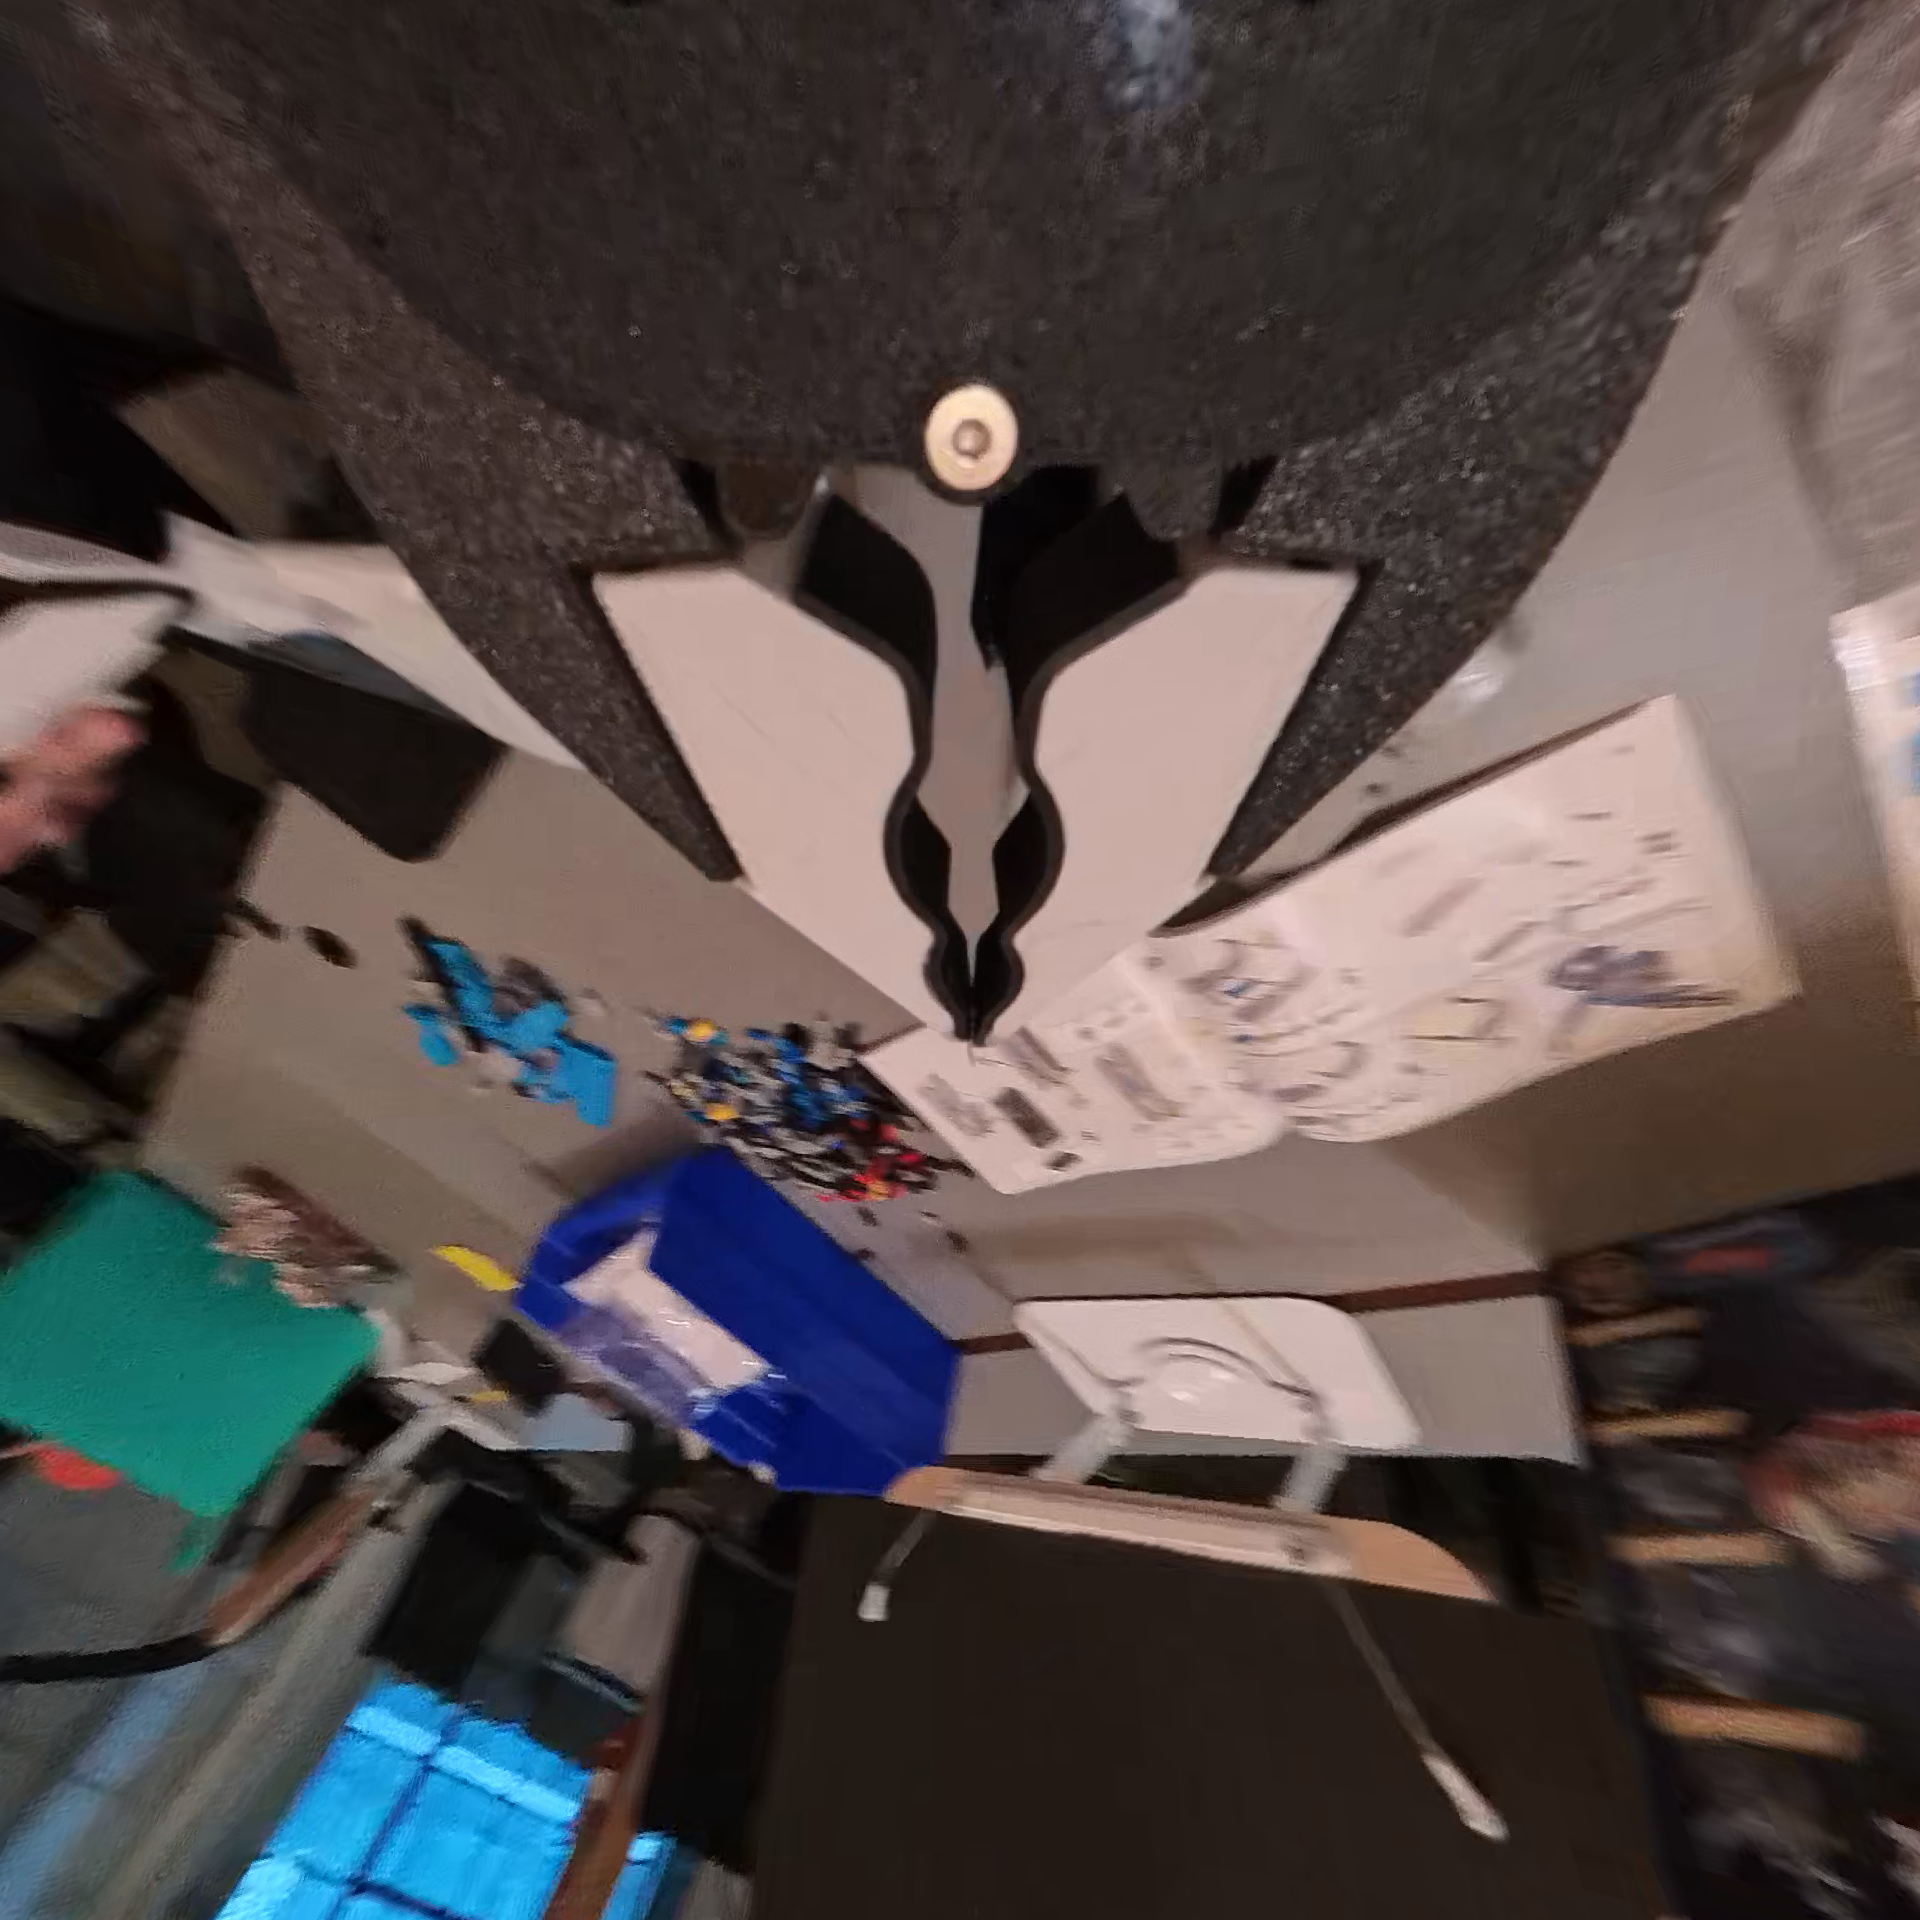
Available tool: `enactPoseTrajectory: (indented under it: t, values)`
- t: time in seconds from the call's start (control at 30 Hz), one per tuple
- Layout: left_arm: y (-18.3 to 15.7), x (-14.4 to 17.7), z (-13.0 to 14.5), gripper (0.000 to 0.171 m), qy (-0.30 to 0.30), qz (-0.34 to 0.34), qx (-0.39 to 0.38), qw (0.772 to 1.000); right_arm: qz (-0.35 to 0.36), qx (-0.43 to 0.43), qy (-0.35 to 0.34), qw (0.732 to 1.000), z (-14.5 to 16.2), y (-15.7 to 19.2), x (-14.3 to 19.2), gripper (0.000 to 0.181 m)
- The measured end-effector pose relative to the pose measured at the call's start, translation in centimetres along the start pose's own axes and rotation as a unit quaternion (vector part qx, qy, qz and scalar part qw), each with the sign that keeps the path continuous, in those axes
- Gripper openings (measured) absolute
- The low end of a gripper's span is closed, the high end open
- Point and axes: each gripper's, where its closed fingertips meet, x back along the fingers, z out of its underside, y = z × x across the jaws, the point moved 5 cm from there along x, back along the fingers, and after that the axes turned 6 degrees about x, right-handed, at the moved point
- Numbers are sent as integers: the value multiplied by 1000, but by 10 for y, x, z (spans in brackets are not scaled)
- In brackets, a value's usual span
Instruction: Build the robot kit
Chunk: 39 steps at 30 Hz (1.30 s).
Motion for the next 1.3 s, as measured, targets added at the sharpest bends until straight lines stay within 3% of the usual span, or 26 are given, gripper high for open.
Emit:
enactPoseTrajectory:
  t: [0.03,0.1,0.17,0.27,0.33,0.43,0.57,0.67,0.73,0.8,0.9,1.03,1.17,1.3]
  values:
    - [15,6,-6,0,-18,-24,-6,1000,6,-2,-10,1000,1,2,5,0]
    - [24,14,-9,0,-25,29,54,998,16,-15,-16,1000,4,4,10,0]
    - [21,9,4,0,30,83,61,994,29,-6,6,1000,11,3,6,0]
    - [25,8,17,0,68,72,7,995,0,12,10,1000,13,13,0,0]
    - [21,14,24,0,107,112,-30,987,-14,18,33,999,18,21,-1,0]
    - [16,21,12,0,69,142,-6,987,-25,18,52,998,26,27,-2,0]
    - [-23,-11,14,0,88,177,-28,980,-33,-6,40,999,31,31,-4,0]
    - [-63,-59,8,0,105,177,-77,975,-19,-17,28,999,34,29,-4,0]
    - [-101,-102,-6,0,132,220,-75,964,-6,-25,18,1000,36,27,-3,0]
    - [-138,-155,-30,0,155,252,-65,953,11,-35,5,999,37,24,-4,0]
    - [-177,-253,-63,0,195,235,-52,951,48,-39,-10,998,38,17,-8,0]
    - [-202,-384,-82,0,220,185,-64,956,95,-27,-8,995,42,8,-9,0]
    - [-200,-469,-56,0,302,144,-51,941,109,-58,-17,992,53,-2,-5,0]
    - [-195,-488,-37,69,332,120,-116,928,96,-109,-34,989,71,-12,5,0]
